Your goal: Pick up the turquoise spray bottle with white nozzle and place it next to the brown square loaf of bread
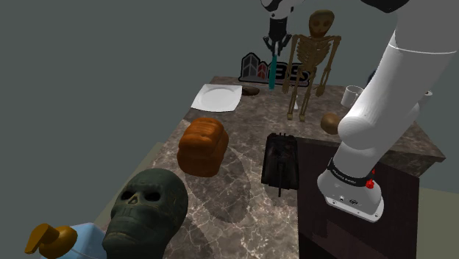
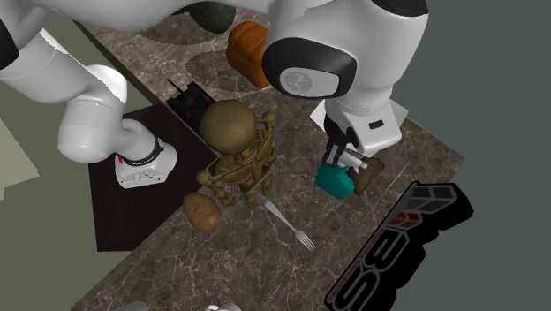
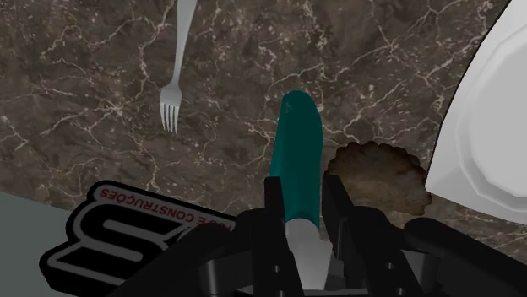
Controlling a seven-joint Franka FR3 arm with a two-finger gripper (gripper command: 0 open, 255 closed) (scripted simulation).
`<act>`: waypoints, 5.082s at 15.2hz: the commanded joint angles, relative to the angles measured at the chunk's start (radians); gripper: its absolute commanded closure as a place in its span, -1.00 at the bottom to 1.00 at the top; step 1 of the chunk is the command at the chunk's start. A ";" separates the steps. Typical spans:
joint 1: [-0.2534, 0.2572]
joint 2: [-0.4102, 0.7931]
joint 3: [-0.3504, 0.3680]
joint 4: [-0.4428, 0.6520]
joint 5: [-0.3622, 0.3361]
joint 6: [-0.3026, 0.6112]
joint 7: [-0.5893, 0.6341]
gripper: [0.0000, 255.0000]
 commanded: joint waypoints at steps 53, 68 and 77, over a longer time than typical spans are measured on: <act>0.157 0.042 0.104 0.655 -0.007 -0.640 0.191 1.00; 0.372 0.113 0.277 0.764 -0.030 -0.723 0.563 1.00; 0.488 0.228 0.337 0.903 -0.055 -0.766 0.722 1.00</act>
